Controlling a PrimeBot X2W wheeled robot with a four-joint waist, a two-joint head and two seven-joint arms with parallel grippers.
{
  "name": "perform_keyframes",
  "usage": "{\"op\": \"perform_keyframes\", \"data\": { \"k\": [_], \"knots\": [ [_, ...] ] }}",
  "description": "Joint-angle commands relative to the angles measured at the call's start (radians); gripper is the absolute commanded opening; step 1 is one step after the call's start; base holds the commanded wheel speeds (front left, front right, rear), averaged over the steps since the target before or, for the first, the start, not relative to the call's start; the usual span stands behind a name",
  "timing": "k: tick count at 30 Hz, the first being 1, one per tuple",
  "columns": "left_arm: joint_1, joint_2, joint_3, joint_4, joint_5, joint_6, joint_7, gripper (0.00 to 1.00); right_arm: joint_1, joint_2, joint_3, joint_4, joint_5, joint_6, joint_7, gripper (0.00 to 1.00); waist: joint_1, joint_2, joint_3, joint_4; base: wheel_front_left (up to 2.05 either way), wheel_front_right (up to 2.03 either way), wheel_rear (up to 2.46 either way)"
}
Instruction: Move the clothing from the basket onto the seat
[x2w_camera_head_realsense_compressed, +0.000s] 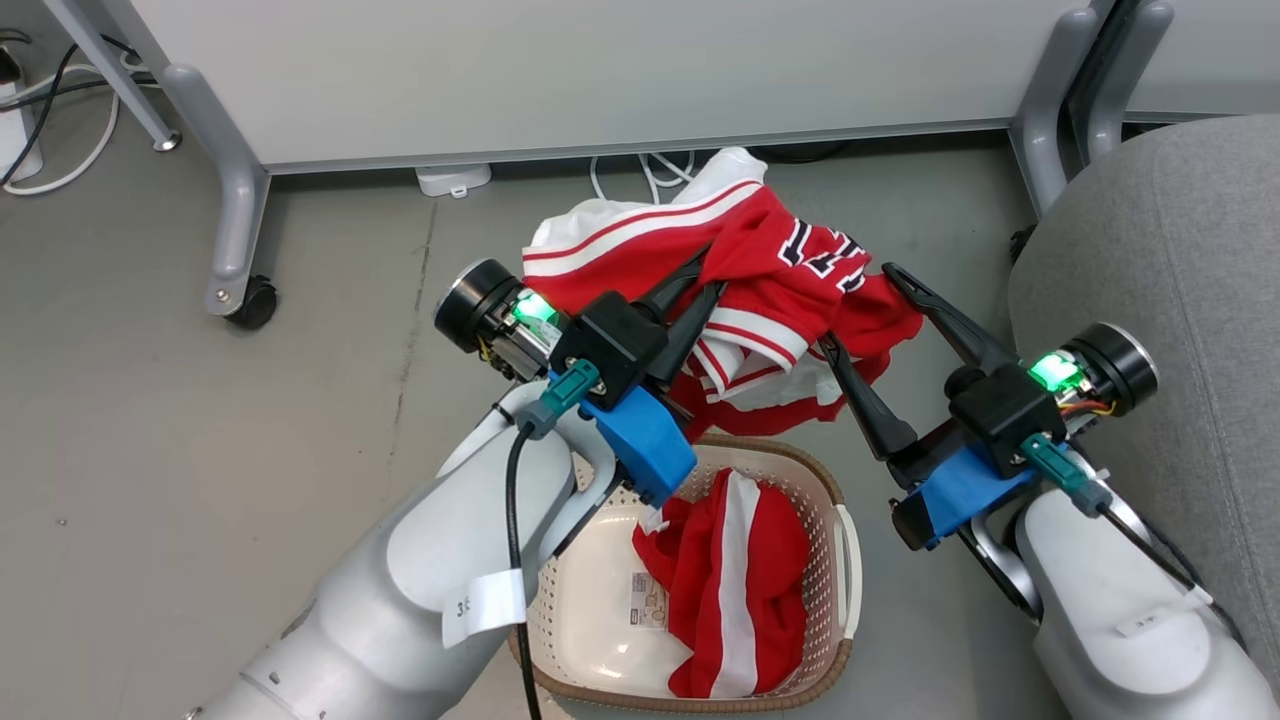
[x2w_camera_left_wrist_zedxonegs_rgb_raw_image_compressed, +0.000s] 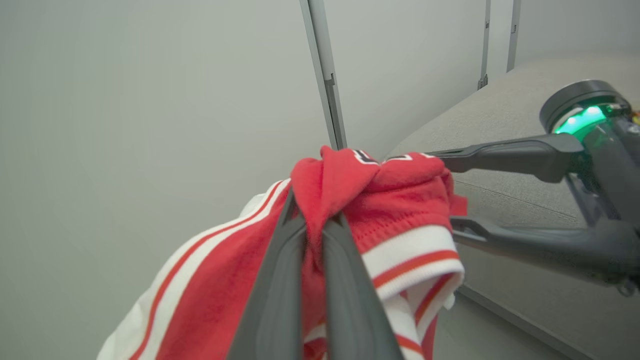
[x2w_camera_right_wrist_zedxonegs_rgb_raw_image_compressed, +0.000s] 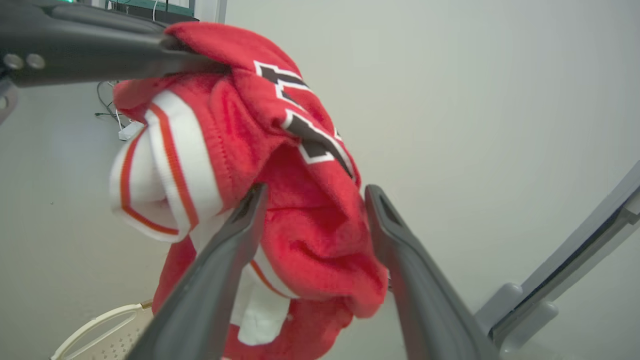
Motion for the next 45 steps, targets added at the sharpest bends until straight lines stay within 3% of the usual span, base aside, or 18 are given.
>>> {"op": "perform_keyframes", "data": {
  "k": [1, 16, 17, 18, 39, 41, 45],
  "knots": [
    [-0.015, -0.005, -0.004, -0.006, 0.006, 0.0, -0.005, 0.0, -0.03, -0.012, 0.017, 0.021, -0.002, 0.0, -0.003, 1.0, 0.0, 0.0, 0.002, 0.004, 0.0, 0.0, 0.0],
    [-0.025, -0.021, -0.025, -0.005, 0.017, -0.011, -0.005, 0.0, -0.141, -0.011, 0.126, 0.16, 0.03, 0.0, -0.003, 1.0, 0.0, 0.0, 0.019, 0.014, 0.0, 0.0, 0.0],
    [-0.026, -0.021, -0.025, -0.005, 0.018, -0.012, -0.005, 0.0, -0.146, -0.011, 0.131, 0.168, 0.034, 0.0, -0.003, 0.37, 0.0, 0.0, 0.019, 0.014, 0.0, 0.0, 0.0],
    [-0.027, -0.021, -0.024, -0.004, 0.019, -0.013, -0.005, 0.0, -0.151, -0.009, 0.135, 0.171, 0.038, 0.0, -0.003, 0.0, 0.0, 0.0, 0.019, 0.014, 0.0, 0.0, 0.0],
    [-0.012, -0.015, -0.016, 0.009, 0.023, -0.015, -0.005, 0.0, -0.125, -0.01, 0.144, 0.151, 0.069, 0.0, -0.004, 0.0, 0.0, 0.0, 0.009, 0.007, 0.0, 0.0, 0.0],
    [-0.003, -0.014, -0.012, 0.008, 0.026, -0.009, -0.005, 1.0, -0.12, -0.01, 0.142, 0.146, 0.07, 0.0, -0.004, 0.0, 0.0, 0.0, 0.006, 0.005, 0.0, 0.0, 0.0],
    [0.007, -0.012, -0.009, 0.009, 0.028, -0.009, -0.005, 1.0, -0.103, -0.007, 0.124, 0.131, 0.076, 0.0, -0.004, 0.0, 0.0, 0.0, -0.002, 0.001, 0.0, 0.0, 0.0]
  ]
}}
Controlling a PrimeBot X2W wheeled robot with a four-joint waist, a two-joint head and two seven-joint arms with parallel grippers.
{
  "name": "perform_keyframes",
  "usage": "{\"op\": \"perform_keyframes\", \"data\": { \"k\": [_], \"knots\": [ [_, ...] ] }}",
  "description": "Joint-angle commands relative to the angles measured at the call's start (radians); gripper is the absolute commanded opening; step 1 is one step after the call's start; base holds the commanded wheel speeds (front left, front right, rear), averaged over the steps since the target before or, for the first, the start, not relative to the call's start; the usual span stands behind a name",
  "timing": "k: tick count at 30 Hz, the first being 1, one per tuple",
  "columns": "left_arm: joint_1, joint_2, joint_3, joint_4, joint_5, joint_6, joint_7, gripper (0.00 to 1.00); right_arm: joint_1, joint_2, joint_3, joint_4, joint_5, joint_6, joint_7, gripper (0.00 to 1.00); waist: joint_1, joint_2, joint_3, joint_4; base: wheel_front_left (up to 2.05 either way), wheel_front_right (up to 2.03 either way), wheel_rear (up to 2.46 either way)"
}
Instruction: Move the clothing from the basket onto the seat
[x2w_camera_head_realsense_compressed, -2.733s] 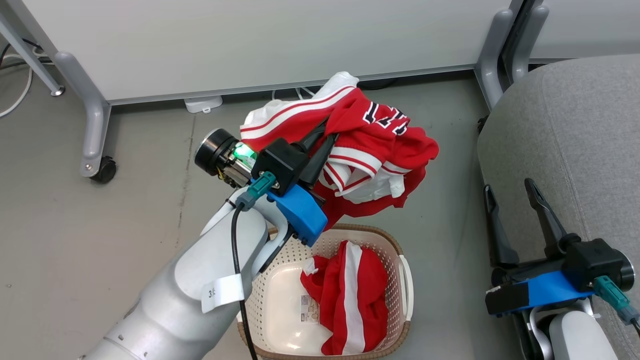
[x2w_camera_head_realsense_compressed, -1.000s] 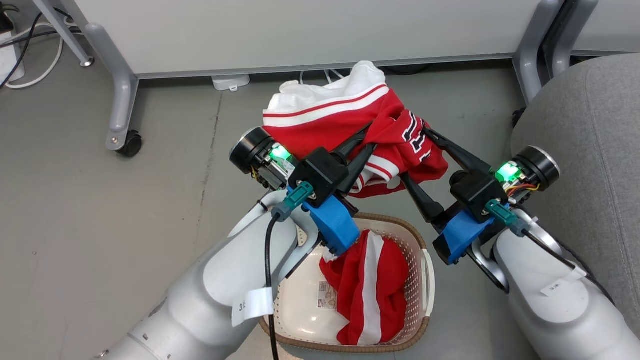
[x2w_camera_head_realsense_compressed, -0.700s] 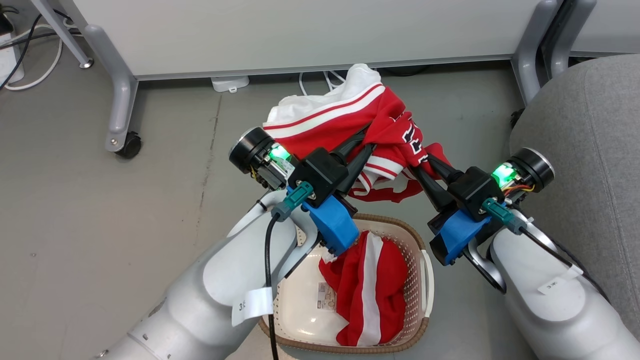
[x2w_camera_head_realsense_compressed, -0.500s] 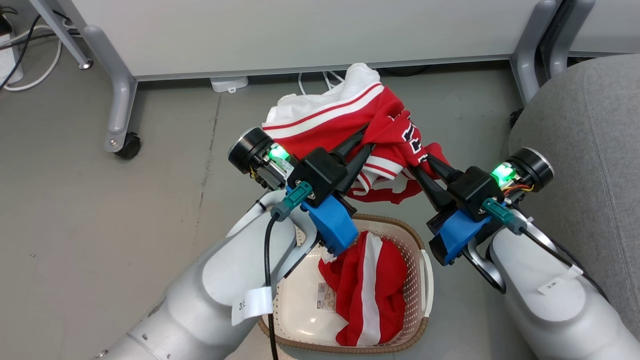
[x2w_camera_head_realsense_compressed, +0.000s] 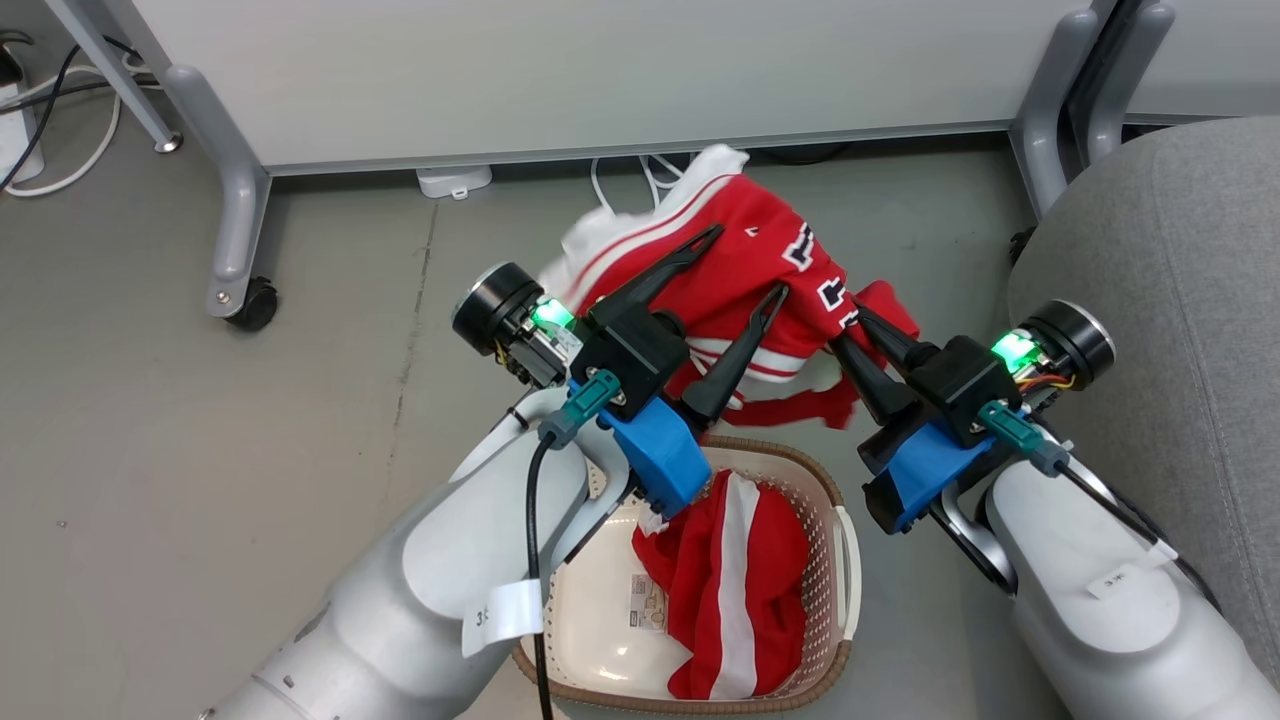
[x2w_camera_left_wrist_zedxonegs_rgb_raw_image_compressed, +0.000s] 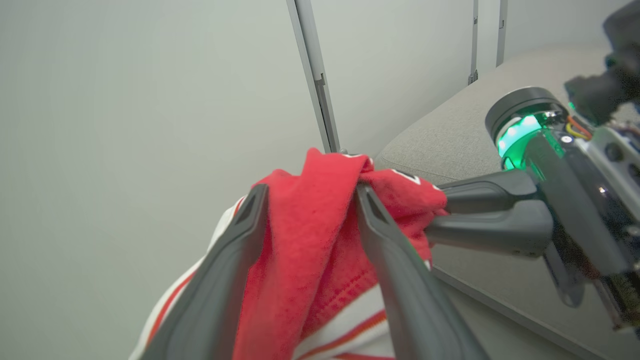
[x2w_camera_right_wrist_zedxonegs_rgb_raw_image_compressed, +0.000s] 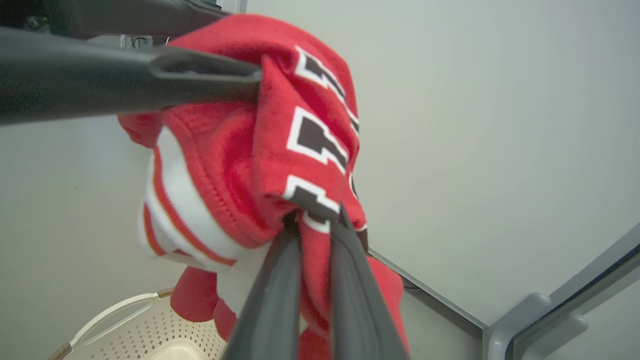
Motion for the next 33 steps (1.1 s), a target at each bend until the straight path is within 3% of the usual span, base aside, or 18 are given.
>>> {"op": "perform_keyframes", "data": {
  "k": [1, 15, 33],
  "knots": [
    [0.011, 0.007, 0.006, 0.002, 0.004, 0.001, -0.004, 1.0, 0.02, 0.005, -0.011, -0.009, 0.011, 0.0, -0.004, 0.0, -0.0001, 0.0, -0.003, -0.002, 0.0, 0.0, 0.0],
    [0.029, 0.015, 0.002, 0.004, 0.014, 0.005, -0.004, 1.0, 0.062, 0.007, -0.105, -0.047, 0.029, 0.0, -0.004, 0.0, -0.0001, 0.0, 0.001, -0.041, 0.0, 0.0, 0.0],
    [0.002, 0.023, -0.026, 0.007, 0.012, 0.0, -0.002, 1.0, 0.127, 0.024, -0.325, -0.141, 0.024, 0.0, -0.004, 0.0, -0.0001, 0.0, 0.077, -0.194, 0.0, 0.0, 0.0]
  ]
}}
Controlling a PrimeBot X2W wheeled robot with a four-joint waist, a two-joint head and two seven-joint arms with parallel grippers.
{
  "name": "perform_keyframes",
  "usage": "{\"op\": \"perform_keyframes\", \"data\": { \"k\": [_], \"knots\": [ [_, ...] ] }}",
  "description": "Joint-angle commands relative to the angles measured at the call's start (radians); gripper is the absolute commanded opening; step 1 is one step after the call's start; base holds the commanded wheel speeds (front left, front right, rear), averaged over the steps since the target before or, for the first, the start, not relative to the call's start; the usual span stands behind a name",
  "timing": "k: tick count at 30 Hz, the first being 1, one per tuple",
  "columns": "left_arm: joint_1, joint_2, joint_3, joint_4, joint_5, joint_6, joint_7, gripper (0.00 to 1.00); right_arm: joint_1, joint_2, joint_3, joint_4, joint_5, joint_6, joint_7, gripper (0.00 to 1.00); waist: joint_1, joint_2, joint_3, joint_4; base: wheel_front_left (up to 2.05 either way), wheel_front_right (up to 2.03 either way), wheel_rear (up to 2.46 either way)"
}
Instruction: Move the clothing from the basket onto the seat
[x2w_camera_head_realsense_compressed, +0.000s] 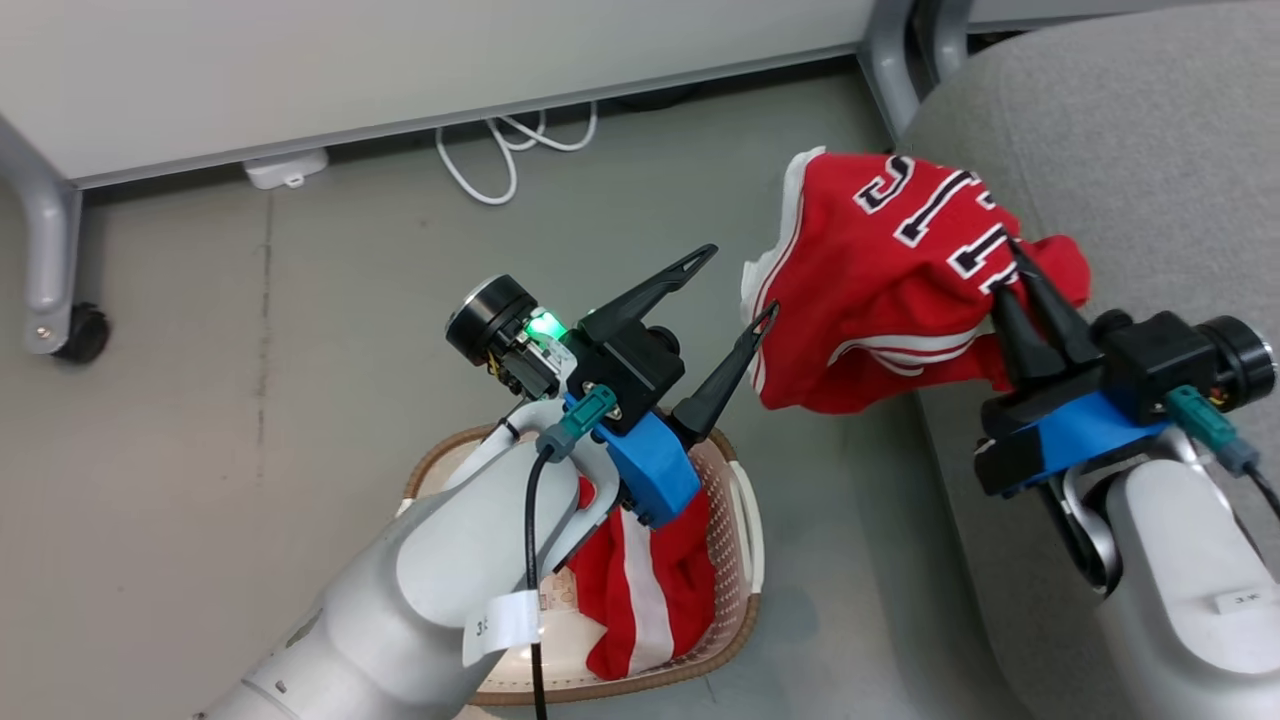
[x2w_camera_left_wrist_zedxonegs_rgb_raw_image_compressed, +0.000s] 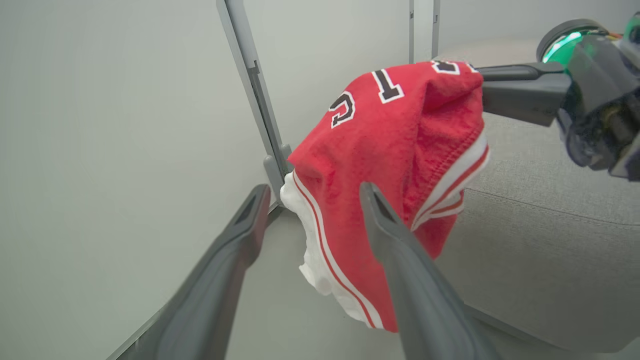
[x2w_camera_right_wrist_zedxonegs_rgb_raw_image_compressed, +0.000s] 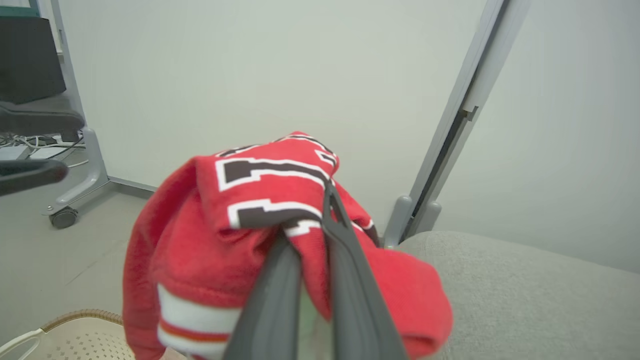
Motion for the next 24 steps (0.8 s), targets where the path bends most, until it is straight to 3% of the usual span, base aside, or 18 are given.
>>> {"op": "perform_keyframes", "data": {
  "k": [1, 24],
  "knots": [
    [-0.012, 0.001, -0.004, 0.004, 0.0, -0.002, -0.001, 1.0, 0.014, 0.008, -0.024, -0.015, -0.001, 0.0, -0.004, 0.0, 0.0, 0.0, 0.021, -0.03, 0.0, 0.0, 0.0],
    [-0.041, -0.015, -0.094, 0.011, 0.001, -0.015, 0.011, 1.0, 0.123, 0.076, -0.28, -0.106, 0.005, 0.0, -0.004, 0.0, 0.0, 0.0, 0.097, -0.198, 0.0, 0.0, 0.0]
  ]
}}
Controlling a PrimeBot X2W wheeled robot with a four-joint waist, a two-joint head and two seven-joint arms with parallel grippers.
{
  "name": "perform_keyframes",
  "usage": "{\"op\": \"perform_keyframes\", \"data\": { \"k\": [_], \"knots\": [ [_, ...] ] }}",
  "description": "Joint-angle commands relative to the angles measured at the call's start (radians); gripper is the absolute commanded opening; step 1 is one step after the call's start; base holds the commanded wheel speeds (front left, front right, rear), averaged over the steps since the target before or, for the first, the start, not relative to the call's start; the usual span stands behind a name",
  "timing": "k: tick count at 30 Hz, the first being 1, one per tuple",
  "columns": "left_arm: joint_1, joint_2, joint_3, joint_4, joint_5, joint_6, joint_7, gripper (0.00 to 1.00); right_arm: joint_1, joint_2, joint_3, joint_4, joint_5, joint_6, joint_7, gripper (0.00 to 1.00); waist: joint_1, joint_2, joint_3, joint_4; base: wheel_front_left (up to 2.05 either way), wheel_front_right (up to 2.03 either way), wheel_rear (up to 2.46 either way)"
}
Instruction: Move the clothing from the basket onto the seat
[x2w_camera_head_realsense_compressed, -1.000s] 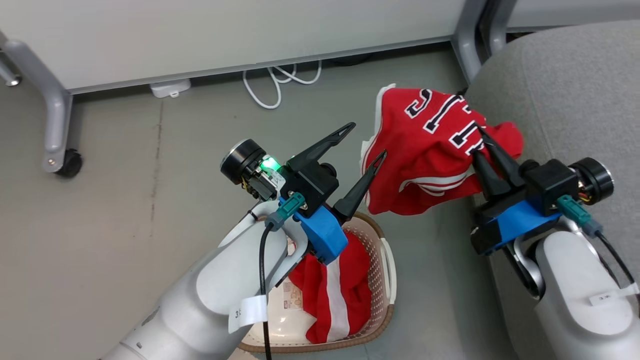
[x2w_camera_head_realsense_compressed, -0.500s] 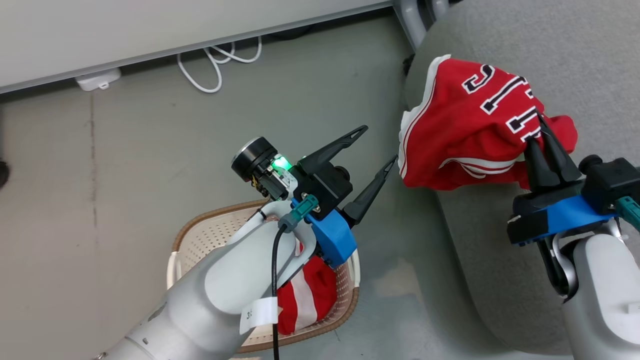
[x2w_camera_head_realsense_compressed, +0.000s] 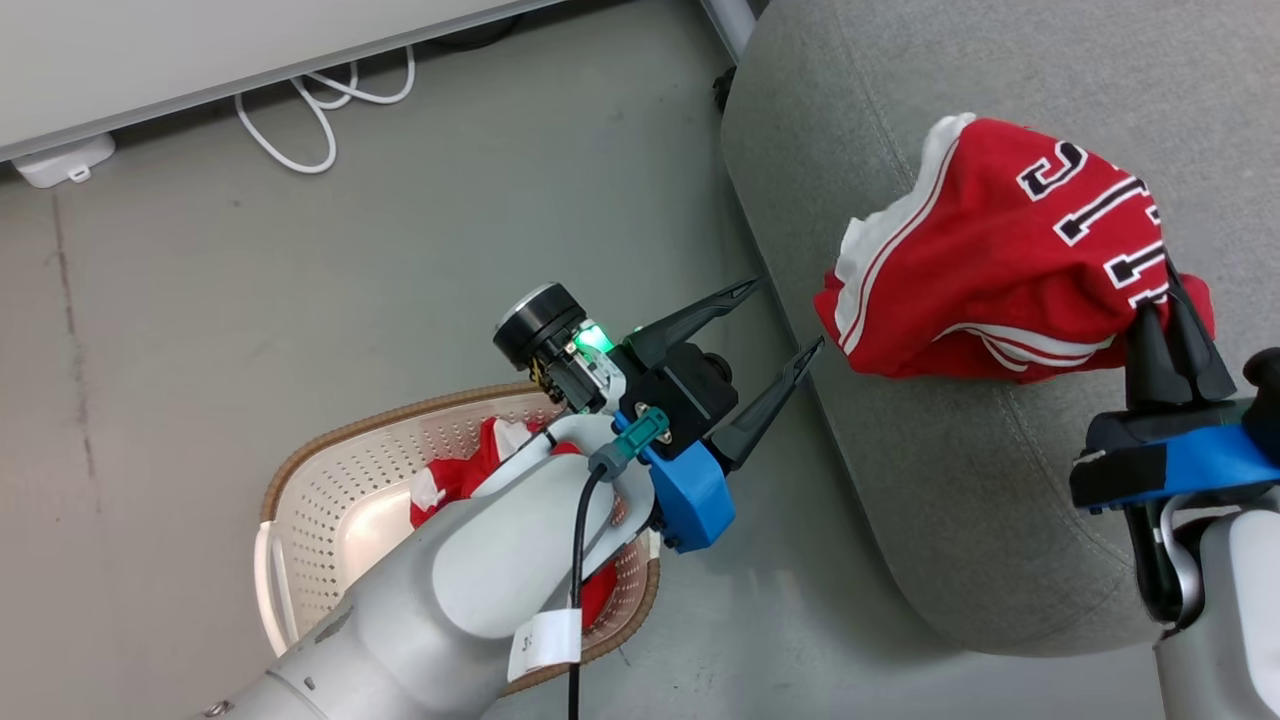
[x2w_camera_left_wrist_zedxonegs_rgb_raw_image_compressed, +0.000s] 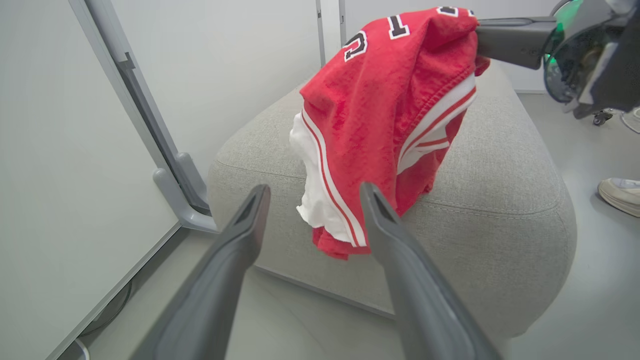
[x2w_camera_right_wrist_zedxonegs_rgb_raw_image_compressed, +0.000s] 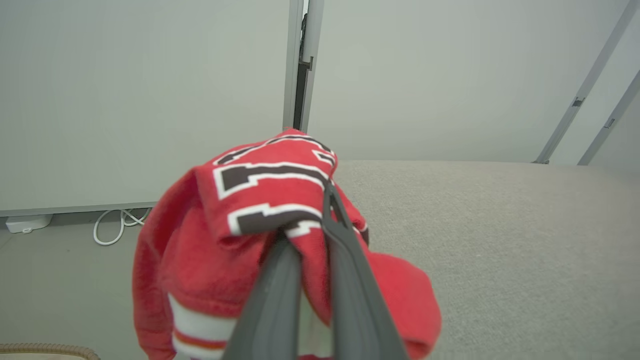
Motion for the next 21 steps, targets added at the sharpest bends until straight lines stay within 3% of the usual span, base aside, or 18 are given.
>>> {"op": "perform_keyframes", "data": {
  "k": [1, 12, 21],
  "knots": [
    [-0.014, 0.002, -0.005, 0.004, -0.001, -0.002, -0.002, 1.0, 0.014, 0.006, -0.007, -0.005, 0.002, 0.0, -0.004, 0.0, -0.0001, 0.0, 0.005, -0.007, 0.0, 0.0, 0.0],
    [-0.02, 0.001, -0.016, 0.012, -0.009, -0.003, -0.006, 1.0, 0.047, 0.035, -0.04, -0.021, -0.002, 0.0, -0.004, 0.0, -0.0001, 0.0, 0.01, -0.025, 0.0, 0.0, 0.0],
    [-0.038, 0.009, -0.01, -0.002, -0.008, 0.01, -0.009, 1.0, -0.018, 0.025, -0.036, -0.054, -0.005, 0.0, -0.004, 0.0, -0.0001, 0.0, 0.038, -0.026, 0.0, 0.0, 0.0]
  ]
}}
